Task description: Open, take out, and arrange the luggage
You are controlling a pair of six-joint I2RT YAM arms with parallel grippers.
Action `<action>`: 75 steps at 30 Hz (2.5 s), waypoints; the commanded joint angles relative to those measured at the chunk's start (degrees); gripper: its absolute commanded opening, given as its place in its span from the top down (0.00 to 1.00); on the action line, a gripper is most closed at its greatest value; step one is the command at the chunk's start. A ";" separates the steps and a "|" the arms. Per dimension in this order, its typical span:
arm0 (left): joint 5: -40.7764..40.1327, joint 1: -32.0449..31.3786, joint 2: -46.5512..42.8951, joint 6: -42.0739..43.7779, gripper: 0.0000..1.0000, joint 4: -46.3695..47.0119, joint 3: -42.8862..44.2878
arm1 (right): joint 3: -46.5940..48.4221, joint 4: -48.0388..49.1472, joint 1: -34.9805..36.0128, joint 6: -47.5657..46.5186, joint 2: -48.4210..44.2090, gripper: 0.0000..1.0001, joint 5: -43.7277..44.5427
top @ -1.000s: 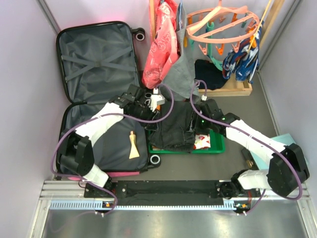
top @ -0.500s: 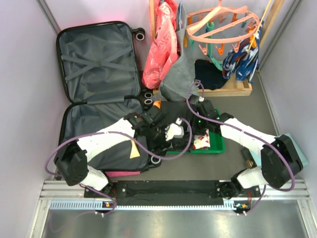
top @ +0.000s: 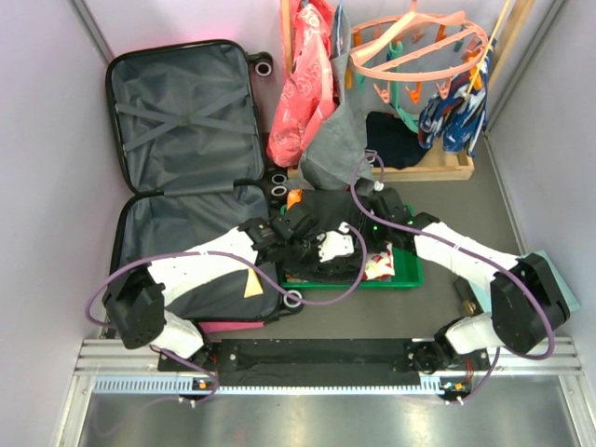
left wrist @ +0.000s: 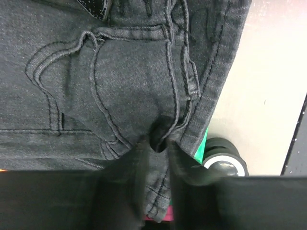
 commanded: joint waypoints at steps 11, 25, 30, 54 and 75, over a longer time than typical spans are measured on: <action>-9.03 -0.59 -6.63 4.38 1.00 -0.89 4.56 | 11.03 -16.66 -2.25 -12.36 -3.56 1.00 6.96; -1.64 -1.12 -3.04 7.11 1.00 -2.20 -3.70 | 15.88 -23.71 -7.00 -19.50 2.50 0.99 8.63; -0.41 -1.47 -2.59 6.24 0.77 -2.56 -3.26 | 14.56 -23.44 -7.09 -18.00 0.75 0.56 10.46; -10.52 1.78 -8.66 -3.35 0.12 -11.52 4.74 | -0.12 -38.73 -50.30 14.43 -29.57 0.01 38.85; -9.29 1.87 -17.01 -0.19 0.12 -10.47 1.49 | -17.88 -19.50 -85.56 7.94 -34.54 0.01 39.76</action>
